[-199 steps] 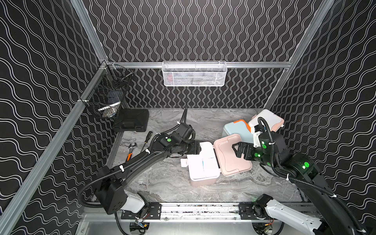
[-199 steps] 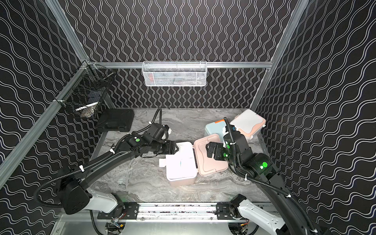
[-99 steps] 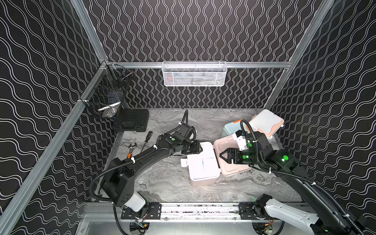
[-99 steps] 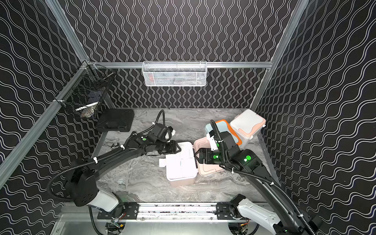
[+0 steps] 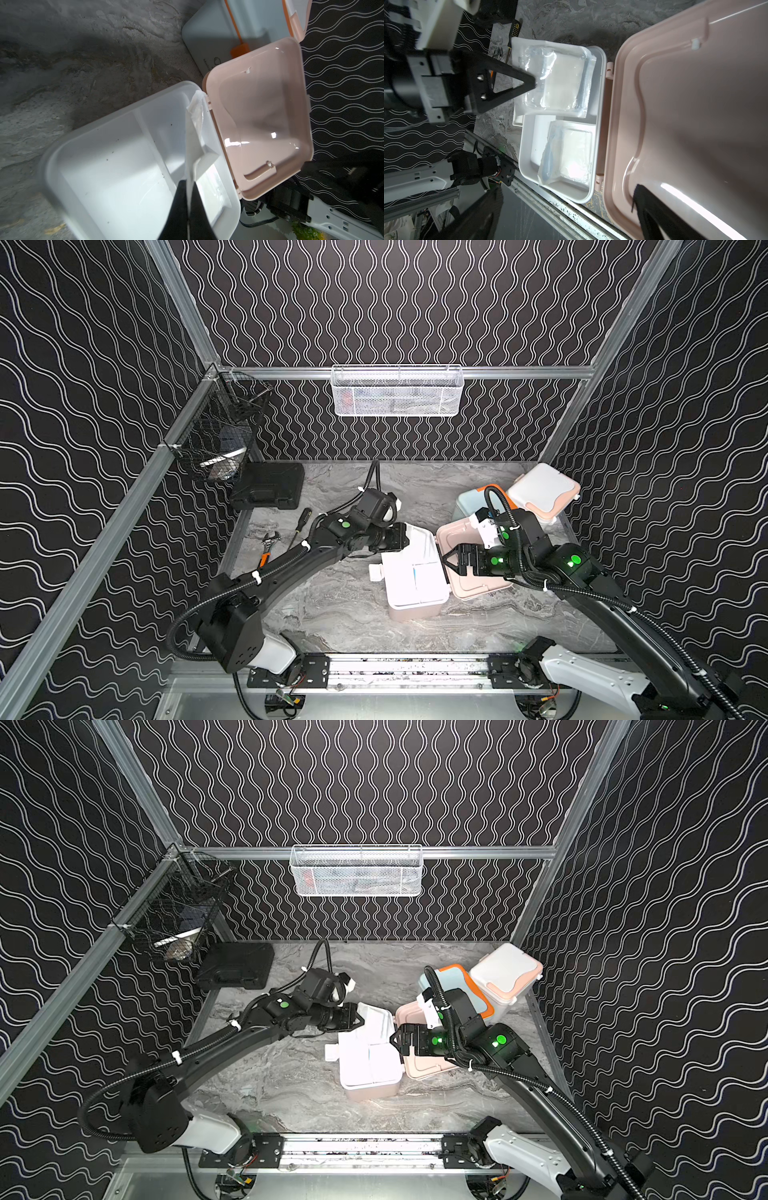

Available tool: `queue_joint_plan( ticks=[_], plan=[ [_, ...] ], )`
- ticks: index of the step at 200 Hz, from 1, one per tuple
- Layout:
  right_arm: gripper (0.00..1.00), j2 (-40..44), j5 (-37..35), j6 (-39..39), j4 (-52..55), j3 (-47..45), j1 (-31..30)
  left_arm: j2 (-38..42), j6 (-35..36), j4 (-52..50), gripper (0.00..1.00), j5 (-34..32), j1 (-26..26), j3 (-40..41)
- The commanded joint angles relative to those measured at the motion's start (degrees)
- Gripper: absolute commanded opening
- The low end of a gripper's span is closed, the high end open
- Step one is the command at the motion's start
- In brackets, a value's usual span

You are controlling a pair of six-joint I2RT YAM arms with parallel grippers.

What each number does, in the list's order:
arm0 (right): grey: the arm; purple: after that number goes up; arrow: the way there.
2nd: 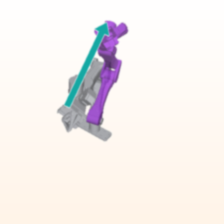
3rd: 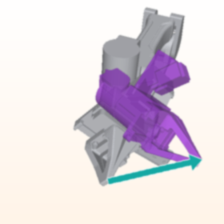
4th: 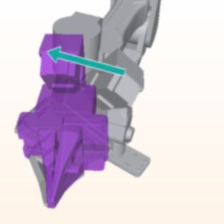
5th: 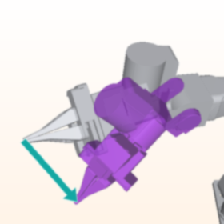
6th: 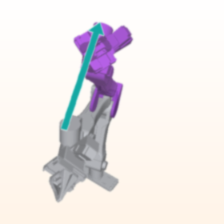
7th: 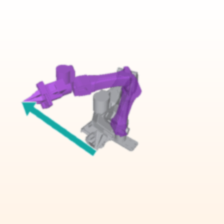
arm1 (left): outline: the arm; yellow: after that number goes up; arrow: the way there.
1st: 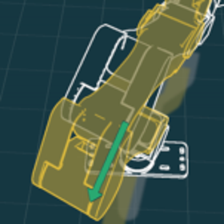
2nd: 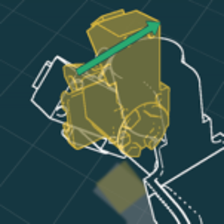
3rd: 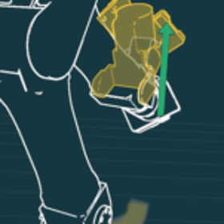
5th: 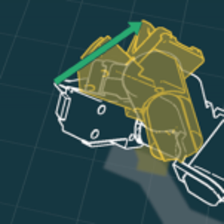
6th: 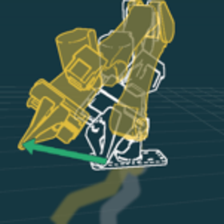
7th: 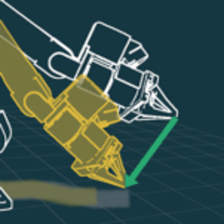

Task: Open first aid kits and take out gauze
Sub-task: Pick up the gauze from the first aid kit, then place the gauze at the center of the board.

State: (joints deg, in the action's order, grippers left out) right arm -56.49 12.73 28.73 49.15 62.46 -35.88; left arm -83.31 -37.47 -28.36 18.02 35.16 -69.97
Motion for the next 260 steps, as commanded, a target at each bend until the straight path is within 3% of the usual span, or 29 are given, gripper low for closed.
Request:
queue_joint_plan(
  ticks=[1,45,75,129,172,213,260],
  plan=[
    [1.00,0.0,-1.3,0.3,-0.7,0.9,0.0,1.9,2.6,-4.5,0.00,-2.8,-0.7,-2.9],
    [1.00,-0.8,-1.7,0.1,-1.2,2.0,0.0,3.8,7.1,-12.9,0.00,-5.4,-6.0,-9.9],
    [1.00,-1.9,-1.7,-0.3,-0.9,2.1,0.0,0.7,11.9,-18.8,0.00,-6.4,-13.4,-15.7],
    [1.00,-3.1,-5.0,-0.2,-1.1,1.5,0.1,-13.4,18.7,-26.0,0.00,-6.0,-27.2,-29.3],
    [1.00,-2.2,-5.6,-0.4,-1.1,1.1,0.1,-24.8,20.9,-29.8,0.00,-7.2,-31.7,-36.9],
    [1.00,-0.8,-6.3,-0.1,-1.1,0.1,0.1,-26.2,18.4,-24.3,0.00,-6.5,-35.8,-32.0],
    [1.00,-1.0,-6.5,0.2,-0.8,-0.4,0.1,-33.7,19.2,-26.6,0.00,-6.6,-39.4,-34.9]
  ],
)
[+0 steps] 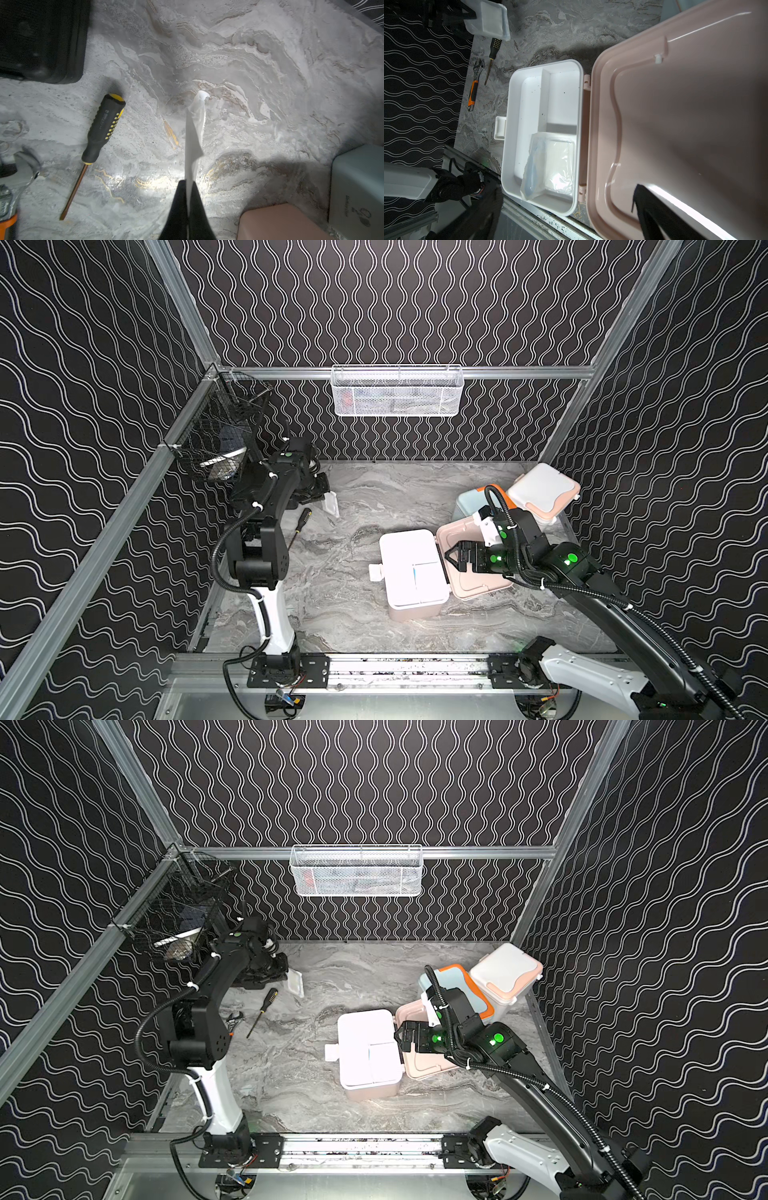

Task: Open first aid kits and take out gauze
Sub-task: Place the gauze at the center of the board.

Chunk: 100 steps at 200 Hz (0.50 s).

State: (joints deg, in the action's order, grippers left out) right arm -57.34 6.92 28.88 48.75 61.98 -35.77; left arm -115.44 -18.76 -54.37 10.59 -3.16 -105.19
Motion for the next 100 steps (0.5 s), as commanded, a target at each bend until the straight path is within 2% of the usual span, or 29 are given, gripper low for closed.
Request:
queue_joint_plan(
  ticks=[1,29,69,100],
  plan=[
    [1.00,-0.1,-0.7,0.1,-0.4,0.1,0.0,-1.6,0.4,-0.3,0.00,0.9,-1.1,0.4],
    [1.00,0.8,0.4,1.1,-1.7,-1.1,0.0,-2.2,-0.1,2.9,0.00,1.5,-2.0,3.0],
    [1.00,1.2,1.9,2.2,-2.9,-2.2,0.0,-7.5,1.2,1.0,0.00,2.2,-3.9,-0.1],
    [1.00,1.1,2.3,2.9,-3.0,-2.1,0.0,-10.1,2.2,-0.3,0.00,0.4,-4.1,-2.2]
  ],
)
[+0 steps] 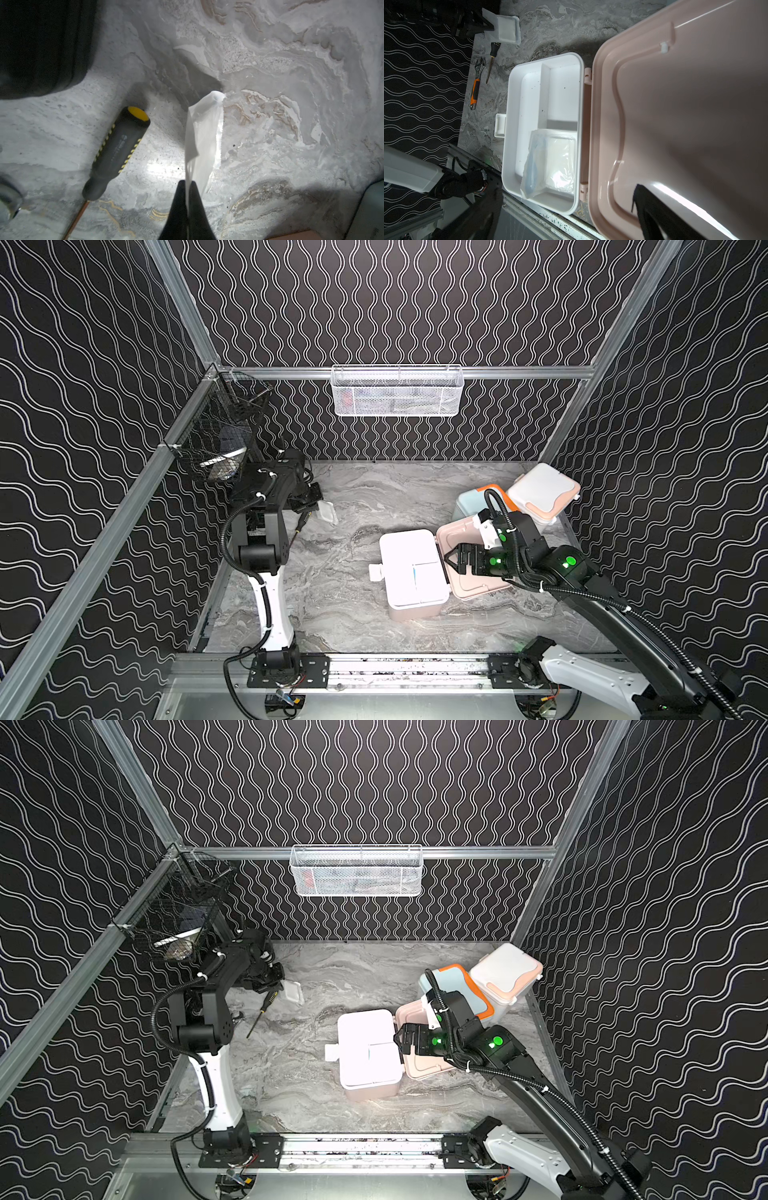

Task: Open first aid kits and take out gauze
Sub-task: Place the gauze at the center of the board.

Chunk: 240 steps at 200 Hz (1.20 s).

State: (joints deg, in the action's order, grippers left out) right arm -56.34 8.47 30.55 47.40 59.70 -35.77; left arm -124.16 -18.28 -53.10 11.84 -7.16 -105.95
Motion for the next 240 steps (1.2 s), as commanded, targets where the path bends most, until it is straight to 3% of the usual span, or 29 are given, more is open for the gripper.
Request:
queue_joint_plan(
  ticks=[1,63,133,177,186,204,222,240],
  plan=[
    [1.00,0.1,0.8,1.2,-1.6,0.2,0.0,-1.5,1.8,-1.6,0.00,-0.9,-0.1,-1.7],
    [1.00,-0.2,2.2,2.1,-3.6,-1.0,0.0,-5.3,3.2,-2.6,0.02,-4.1,-0.1,-2.7],
    [1.00,-1.0,2.4,1.8,-4.3,-1.2,0.0,0.0,3.0,-5.0,0.58,-5.1,-0.1,-4.7],
    [1.00,-1.4,-0.4,2.0,-2.9,0.1,0.0,15.2,0.4,-2.0,0.88,1.1,1.4,3.9],
    [1.00,-1.5,-1.1,2.0,-2.5,0.7,0.0,19.5,-0.7,-0.6,0.98,3.1,2.5,6.4],
    [1.00,-1.8,-3.4,2.1,-1.7,1.7,0.1,27.4,-3.9,1.4,0.99,5.8,5.9,10.5],
    [1.00,-1.9,-6.3,2.3,-1.3,2.2,0.1,33.2,-7.9,1.9,0.99,6.8,14.2,13.4],
    [1.00,-2.0,-9.3,3.0,-1.1,2.4,0.1,37.9,-13.9,1.7,0.99,2.1,23.3,15.7]
  ],
)
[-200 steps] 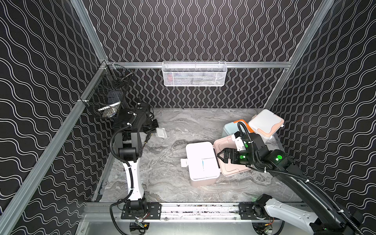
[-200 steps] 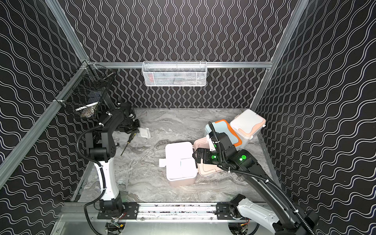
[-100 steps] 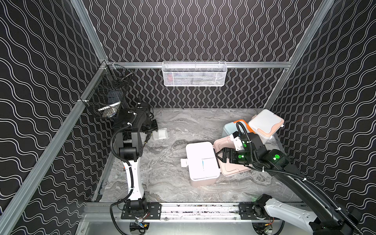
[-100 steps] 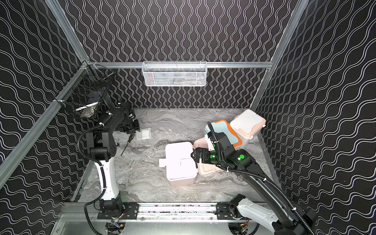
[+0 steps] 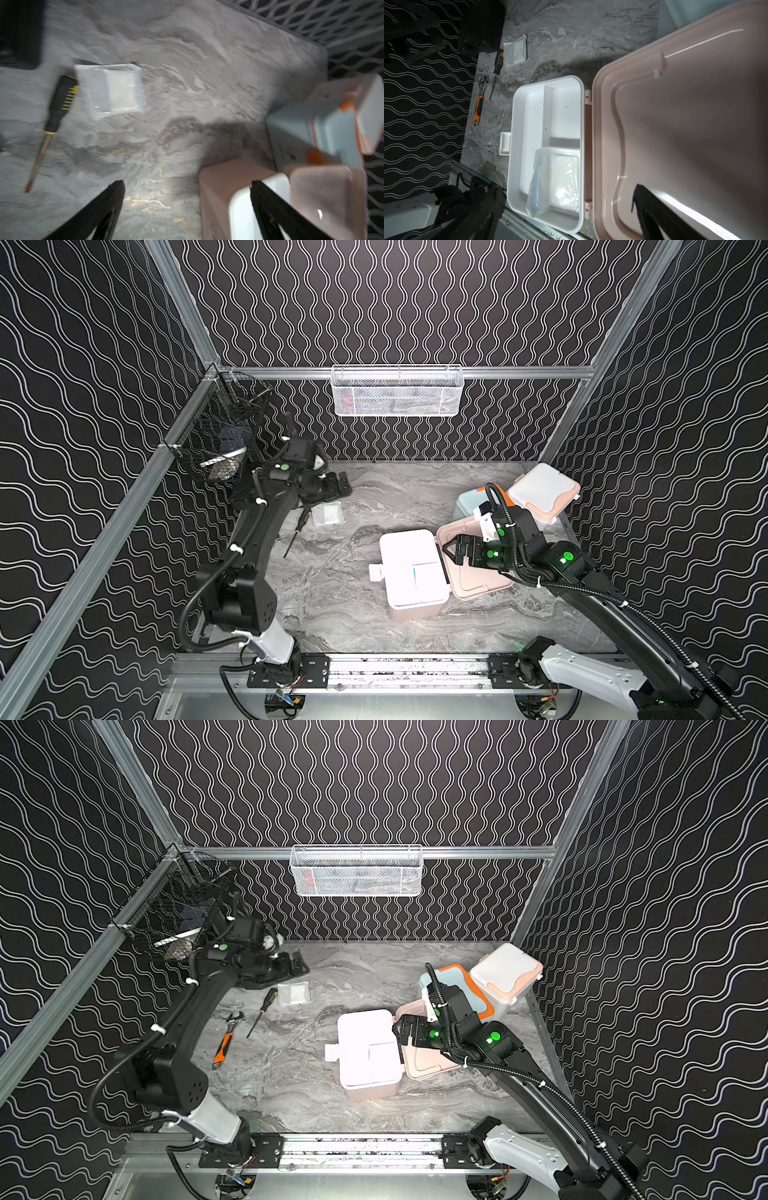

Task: Open first aid kits and take out gauze
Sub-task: Place the gauze at the center of the board, then pick up the gauze from the first aid kit.

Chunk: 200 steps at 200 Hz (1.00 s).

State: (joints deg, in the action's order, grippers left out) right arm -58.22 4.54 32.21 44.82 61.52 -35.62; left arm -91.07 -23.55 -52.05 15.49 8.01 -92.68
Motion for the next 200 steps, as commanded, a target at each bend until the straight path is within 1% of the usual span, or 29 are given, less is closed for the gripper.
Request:
queue_joint_plan(
  ticks=[1,23,38,49,61,72,88,101,122,135,149,178,186,200],
  plan=[
    [1.00,-0.1,-5.5,1.4,1.5,0.7,-0.1,5.1,-8.9,0.8,0.99,-1.8,8.6,2.6],
    [1.00,-0.1,-8.8,2.4,2.1,0.9,-0.1,10.4,-15.8,0.7,0.99,-9.7,18.5,4.9],
    [1.00,0.2,-10.3,2.9,2.2,0.7,-0.1,13.0,-20.4,0.8,0.99,-12.7,24.1,6.7],
    [1.00,0.5,-11.2,3.4,2.4,0.6,-0.1,13.9,-23.7,1.6,0.99,-15.2,29.4,8.8],
    [1.00,0.8,-11.8,3.7,2.5,0.4,0.0,13.2,-27.0,0.7,0.99,-17.9,35.0,10.1],
    [1.00,0.8,-12.0,4.0,2.8,0.3,0.0,11.2,-28.6,-1.6,0.99,-20.7,39.6,9.5],
    [1.00,0.7,-12.4,4.3,3.2,0.3,0.0,7.6,-30.1,-6.0,0.97,-24.6,44.4,7.3],
    [1.00,0.6,-12.8,4.9,3.7,0.3,0.0,5.4,-31.5,-7.9,0.93,-26.3,47.1,6.2],
    [1.00,0.8,-13.7,6.1,4.8,0.3,0.1,3.8,-34.0,-7.8,0.87,-27.6,51.2,6.5],
    [1.00,1.3,-14.4,6.3,4.4,-0.8,0.1,3.2,-35.1,-7.1,0.81,-28.1,53.2,7.0],
    [1.00,1.9,-14.6,6.1,4.3,-1.4,0.1,2.2,-35.8,-7.7,0.74,-28.4,54.2,6.8],
    [1.00,2.9,-15.3,5.3,4.4,-1.5,0.2,0.3,-36.5,-8.3,0.61,-27.4,54.4,6.7],
    [1.00,3.4,-15.2,5.0,4.2,-1.5,0.2,-0.2,-36.5,-7.9,0.58,-27.0,54.6,6.8],
    [1.00,4.0,-14.5,4.5,3.6,-1.7,0.2,-0.9,-36.8,-7.4,0.58,-27.1,55.0,7.0]
  ],
)
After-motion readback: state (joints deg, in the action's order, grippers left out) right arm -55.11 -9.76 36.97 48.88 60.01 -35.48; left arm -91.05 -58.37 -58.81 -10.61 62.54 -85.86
